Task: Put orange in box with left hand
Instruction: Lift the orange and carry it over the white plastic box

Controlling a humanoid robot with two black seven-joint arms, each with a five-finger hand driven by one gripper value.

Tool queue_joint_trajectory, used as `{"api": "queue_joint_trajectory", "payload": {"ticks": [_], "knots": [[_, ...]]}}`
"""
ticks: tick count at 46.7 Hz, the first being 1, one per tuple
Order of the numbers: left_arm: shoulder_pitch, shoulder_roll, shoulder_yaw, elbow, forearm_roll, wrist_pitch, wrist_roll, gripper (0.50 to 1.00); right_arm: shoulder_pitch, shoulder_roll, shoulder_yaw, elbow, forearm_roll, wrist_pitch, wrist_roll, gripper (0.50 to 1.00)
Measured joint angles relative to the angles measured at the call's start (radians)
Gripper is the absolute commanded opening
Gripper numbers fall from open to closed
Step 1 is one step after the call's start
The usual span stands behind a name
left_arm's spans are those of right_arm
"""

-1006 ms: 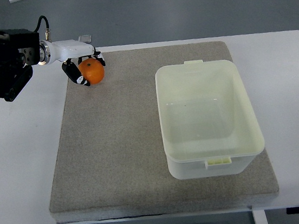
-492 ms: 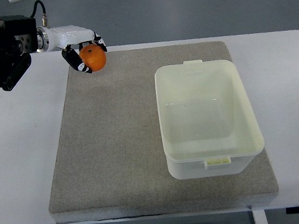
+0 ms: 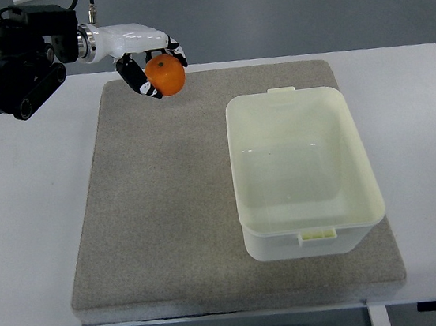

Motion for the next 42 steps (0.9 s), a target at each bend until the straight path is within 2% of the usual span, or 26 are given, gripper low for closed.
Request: {"api": "queue_joint_trajectory", "payload": {"ticks": [5,12,26,42], "knots": [[-0.016,0.020,-0.001,-0.044,0.001,0.033,0.001,0.500,0.000,0.000,0.000,0.000,0.000,0.000,0.000,0.932],[-0.061,0.068,-0.032,-0.130,0.001,0.041,0.001,0.500,-0.001,0.000,0.000,0.000,0.000,0.000,0.000,0.932],[-0.116,0.190,-0.097,-0.435,0.008,0.041,0.004,0.500,0.000,0.000,0.000,0.000,0.000,0.000,0.000,0.932],[-0.118,0.206,-0.179,-0.638,0.018,0.079,0.003,0.500,0.000,0.000,0.000,0.000,0.000,0.000,0.000,0.932]]}}
